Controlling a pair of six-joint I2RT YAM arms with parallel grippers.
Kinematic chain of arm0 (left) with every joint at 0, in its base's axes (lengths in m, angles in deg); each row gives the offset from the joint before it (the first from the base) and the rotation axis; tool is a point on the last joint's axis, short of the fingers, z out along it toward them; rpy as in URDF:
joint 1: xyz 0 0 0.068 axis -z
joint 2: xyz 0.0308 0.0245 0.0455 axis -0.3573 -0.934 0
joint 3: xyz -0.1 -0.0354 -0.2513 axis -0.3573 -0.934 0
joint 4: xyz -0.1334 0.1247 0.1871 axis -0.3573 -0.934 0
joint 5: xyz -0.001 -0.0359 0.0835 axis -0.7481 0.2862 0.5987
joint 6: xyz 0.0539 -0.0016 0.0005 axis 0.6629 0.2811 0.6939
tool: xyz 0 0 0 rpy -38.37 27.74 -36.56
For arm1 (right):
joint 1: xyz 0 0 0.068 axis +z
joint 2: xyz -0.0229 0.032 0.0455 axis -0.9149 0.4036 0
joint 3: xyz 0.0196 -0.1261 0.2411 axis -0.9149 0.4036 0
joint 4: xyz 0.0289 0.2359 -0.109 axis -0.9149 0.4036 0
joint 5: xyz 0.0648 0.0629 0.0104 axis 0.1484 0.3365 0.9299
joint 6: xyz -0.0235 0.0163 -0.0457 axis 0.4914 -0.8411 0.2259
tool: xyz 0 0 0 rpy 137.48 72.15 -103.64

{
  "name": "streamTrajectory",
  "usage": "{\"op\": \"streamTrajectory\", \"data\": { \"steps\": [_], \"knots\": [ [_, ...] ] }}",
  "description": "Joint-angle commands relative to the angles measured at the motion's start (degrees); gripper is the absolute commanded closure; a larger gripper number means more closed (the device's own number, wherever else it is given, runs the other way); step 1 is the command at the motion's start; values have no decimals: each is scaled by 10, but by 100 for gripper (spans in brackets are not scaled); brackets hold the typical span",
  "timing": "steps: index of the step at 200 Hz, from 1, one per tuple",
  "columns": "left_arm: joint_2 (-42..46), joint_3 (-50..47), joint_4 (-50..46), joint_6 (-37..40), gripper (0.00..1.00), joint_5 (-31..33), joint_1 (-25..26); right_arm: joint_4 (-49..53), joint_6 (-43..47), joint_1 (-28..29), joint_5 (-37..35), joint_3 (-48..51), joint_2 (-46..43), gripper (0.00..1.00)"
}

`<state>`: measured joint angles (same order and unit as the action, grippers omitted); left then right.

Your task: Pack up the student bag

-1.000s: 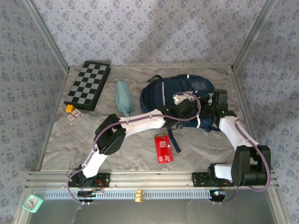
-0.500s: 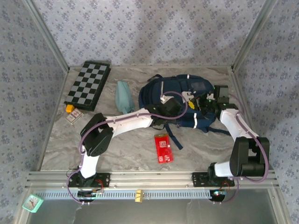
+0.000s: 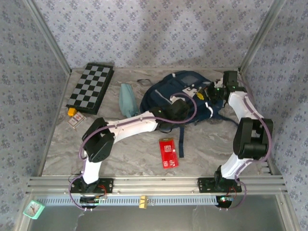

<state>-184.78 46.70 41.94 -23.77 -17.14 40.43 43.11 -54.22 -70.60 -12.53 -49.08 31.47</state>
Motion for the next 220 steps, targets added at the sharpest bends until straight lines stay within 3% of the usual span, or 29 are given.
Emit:
{"op": "streamTrajectory", "data": {
  "steps": [1,17,44,81,103,136,178,208,220],
  "knots": [
    [-35,58,-83,-14,100,-41,29,-4,67,-15,-26,-73,45,100],
    [-41,59,-105,-20,100,-14,19,8,76,-26,-28,-88,57,95],
    [-23,18,-55,-24,100,-17,9,18,89,-16,-11,-73,41,75],
    [-33,36,-26,-24,100,-23,8,22,83,-4,-26,43,-55,53],
    [-33,34,-20,-25,100,-23,9,49,96,7,-48,114,-116,47],
    [-38,36,-14,-22,100,-23,9,10,66,38,-64,205,-171,46],
    [-37,47,-11,-10,100,-21,9,-73,26,61,-56,222,-119,49],
    [-41,65,-18,1,100,-27,9,-67,45,72,-66,178,-69,61],
    [-41,72,-24,5,100,-29,9,-66,52,69,-69,169,-58,71]
  ]
}}
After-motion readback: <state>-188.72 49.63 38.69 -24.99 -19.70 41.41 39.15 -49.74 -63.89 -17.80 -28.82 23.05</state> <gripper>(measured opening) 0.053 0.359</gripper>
